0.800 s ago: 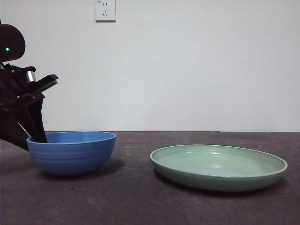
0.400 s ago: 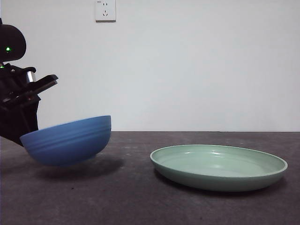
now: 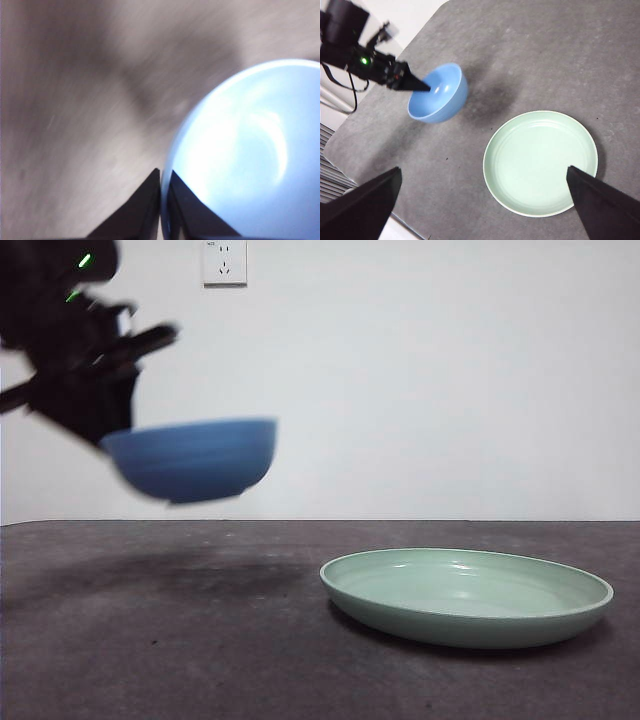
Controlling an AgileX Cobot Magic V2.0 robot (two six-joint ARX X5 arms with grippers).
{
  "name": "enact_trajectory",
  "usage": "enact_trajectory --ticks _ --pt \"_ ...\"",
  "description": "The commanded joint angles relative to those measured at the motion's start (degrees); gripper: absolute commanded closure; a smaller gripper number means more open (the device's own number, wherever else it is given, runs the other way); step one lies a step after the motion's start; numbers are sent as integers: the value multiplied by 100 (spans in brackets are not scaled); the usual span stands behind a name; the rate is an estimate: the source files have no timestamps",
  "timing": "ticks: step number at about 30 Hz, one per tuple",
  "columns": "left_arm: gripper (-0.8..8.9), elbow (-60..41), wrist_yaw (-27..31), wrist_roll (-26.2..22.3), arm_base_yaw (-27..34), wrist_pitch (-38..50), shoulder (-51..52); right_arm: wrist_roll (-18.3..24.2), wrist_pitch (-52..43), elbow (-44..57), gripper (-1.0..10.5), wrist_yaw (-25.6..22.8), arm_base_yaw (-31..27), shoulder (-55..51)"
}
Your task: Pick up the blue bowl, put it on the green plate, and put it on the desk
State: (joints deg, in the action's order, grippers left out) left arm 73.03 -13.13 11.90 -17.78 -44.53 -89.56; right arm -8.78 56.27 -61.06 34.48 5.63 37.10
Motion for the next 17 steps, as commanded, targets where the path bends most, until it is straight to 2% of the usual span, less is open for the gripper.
enact_trajectory --ticks 1,8,17 --pt "799 595 153 -57 -387 -122 -273 24 -50 -76 383 0 24 24" --pt "799 1672 160 -72 -1327 -341 -1239 24 -50 -76 383 0 24 24" --pt "799 2225 317 -70 -2232 0 -2354 24 -50 -76 383 0 24 24"
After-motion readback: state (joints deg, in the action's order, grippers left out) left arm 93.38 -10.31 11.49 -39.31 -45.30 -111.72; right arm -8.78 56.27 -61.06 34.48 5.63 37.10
